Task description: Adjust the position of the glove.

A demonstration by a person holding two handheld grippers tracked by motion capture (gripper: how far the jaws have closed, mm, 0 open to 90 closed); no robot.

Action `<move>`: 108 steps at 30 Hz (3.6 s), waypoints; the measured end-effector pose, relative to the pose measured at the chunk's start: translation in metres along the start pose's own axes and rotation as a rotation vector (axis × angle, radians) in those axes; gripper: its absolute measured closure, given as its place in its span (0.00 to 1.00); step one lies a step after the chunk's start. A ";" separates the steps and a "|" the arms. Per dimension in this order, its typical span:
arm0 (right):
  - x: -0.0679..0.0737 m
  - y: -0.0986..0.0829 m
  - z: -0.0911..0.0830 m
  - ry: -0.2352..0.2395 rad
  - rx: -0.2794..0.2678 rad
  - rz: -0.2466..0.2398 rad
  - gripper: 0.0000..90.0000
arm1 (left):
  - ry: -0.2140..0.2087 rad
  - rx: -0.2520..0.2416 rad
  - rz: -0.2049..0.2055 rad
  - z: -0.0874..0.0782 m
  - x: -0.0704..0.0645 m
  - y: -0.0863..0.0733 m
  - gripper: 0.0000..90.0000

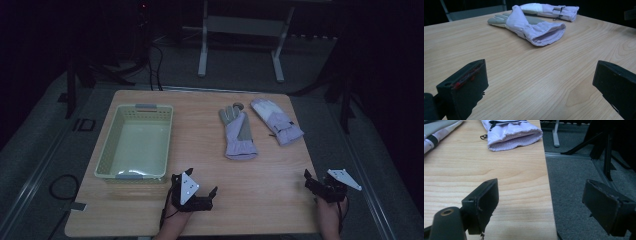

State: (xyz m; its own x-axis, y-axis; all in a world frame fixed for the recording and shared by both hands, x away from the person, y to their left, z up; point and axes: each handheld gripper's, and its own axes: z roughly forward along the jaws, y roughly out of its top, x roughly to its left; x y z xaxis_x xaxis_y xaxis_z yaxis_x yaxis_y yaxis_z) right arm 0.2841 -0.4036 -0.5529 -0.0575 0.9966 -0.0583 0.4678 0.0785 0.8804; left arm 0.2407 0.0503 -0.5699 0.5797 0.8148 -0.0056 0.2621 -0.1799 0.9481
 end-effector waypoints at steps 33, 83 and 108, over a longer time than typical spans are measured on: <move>-0.003 0.039 -0.014 0.113 0.117 0.030 0.17 | -0.001 0.006 -0.007 0.000 0.001 0.000 0.00; 0.114 0.196 0.002 0.361 0.011 -0.144 0.27 | -0.011 0.009 -0.006 0.000 0.001 0.000 0.00; 0.188 0.184 0.106 0.392 0.234 -0.215 0.58 | -0.027 0.010 -0.014 -0.001 0.002 0.000 0.00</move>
State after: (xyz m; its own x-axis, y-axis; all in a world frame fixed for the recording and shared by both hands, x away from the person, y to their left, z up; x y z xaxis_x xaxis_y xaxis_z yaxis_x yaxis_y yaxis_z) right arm 0.4523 -0.1999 -0.4516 -0.4802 0.8771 -0.0061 0.5919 0.3292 0.7358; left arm 0.2414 0.0521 -0.5696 0.5962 0.8023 -0.0279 0.2783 -0.1740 0.9446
